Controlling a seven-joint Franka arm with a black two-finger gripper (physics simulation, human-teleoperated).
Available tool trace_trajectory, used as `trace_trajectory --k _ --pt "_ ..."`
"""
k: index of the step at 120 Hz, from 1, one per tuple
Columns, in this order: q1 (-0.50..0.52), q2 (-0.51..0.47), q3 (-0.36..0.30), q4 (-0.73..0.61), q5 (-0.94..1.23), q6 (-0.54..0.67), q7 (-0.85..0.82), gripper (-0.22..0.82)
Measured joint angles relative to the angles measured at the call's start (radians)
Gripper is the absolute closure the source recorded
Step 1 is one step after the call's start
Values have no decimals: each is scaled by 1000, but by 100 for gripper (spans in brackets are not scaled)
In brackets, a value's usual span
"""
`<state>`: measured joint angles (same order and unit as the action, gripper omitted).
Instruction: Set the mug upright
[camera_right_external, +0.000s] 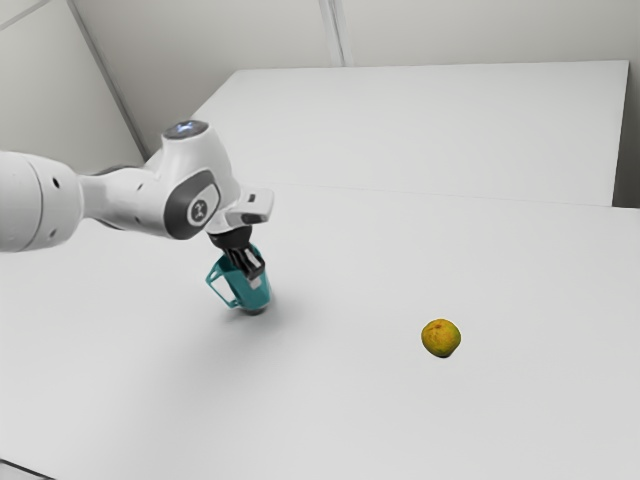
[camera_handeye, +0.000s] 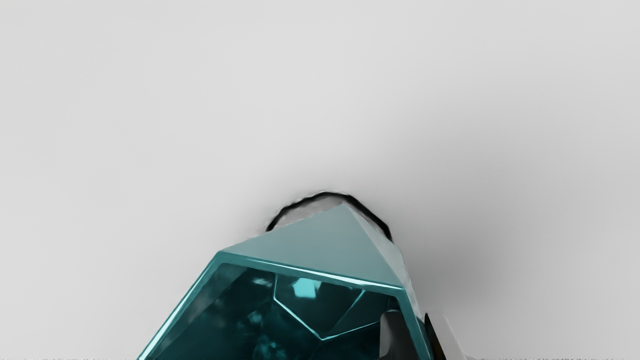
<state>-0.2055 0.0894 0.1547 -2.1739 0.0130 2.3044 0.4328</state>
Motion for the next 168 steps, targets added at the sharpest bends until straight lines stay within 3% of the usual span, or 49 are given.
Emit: trace_trajectory --k 28,54,80,108,168 --pt "5 -6 2 -48 61 29 -41 78" --pt "4 -8 2 -47 67 33 -53 32" --pt "6 -51 3 -28 69 31 -55 12" --pt "2 -86 4 70 58 -33 -66 4" --pt "-25 -89 25 465 98 -444 -163 0"
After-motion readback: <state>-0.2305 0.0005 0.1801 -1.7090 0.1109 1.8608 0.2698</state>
